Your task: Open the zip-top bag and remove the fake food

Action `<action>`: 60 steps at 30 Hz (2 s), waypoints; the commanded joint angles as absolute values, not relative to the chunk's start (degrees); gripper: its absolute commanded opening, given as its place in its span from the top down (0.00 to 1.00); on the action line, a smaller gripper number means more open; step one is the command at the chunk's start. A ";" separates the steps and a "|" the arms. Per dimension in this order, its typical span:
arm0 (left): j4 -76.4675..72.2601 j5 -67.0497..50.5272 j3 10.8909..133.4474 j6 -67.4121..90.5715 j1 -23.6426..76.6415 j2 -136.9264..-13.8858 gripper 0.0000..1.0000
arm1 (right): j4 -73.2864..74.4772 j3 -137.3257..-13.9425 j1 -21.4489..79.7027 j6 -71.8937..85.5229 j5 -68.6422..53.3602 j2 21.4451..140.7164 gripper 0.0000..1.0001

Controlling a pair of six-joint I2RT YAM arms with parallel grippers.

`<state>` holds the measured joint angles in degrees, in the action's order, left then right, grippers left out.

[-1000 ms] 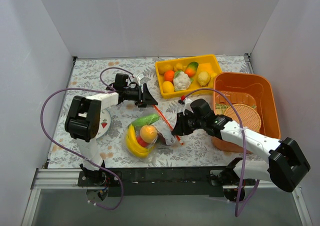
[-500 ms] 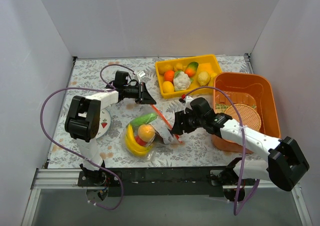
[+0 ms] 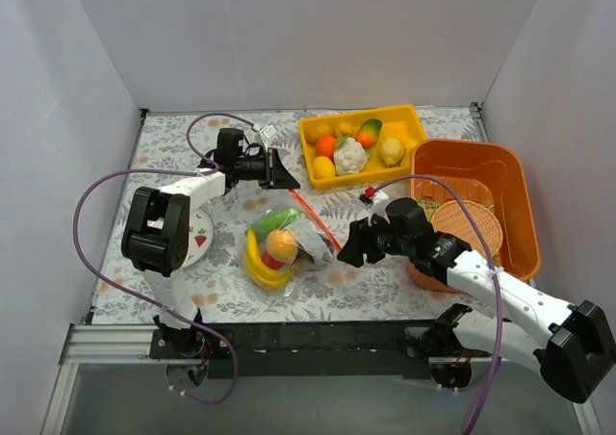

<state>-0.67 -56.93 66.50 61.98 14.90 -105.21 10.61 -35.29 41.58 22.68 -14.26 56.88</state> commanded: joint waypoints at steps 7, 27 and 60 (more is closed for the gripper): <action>-2.99 -56.60 68.82 61.87 13.62 -101.25 1.00 | 7.56 -33.75 41.40 24.87 -14.07 56.69 0.37; -2.90 -55.90 69.34 62.40 13.01 -100.46 1.00 | 4.04 -33.92 41.40 28.21 -10.02 61.00 0.55; -4.83 -57.22 69.87 62.58 12.83 -100.55 1.00 | -0.09 -33.22 33.40 28.91 -21.01 63.72 0.52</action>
<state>-3.27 -56.16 68.01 63.02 13.23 -104.33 0.97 -33.58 34.35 28.12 -19.79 64.27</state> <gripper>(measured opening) 0.013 0.507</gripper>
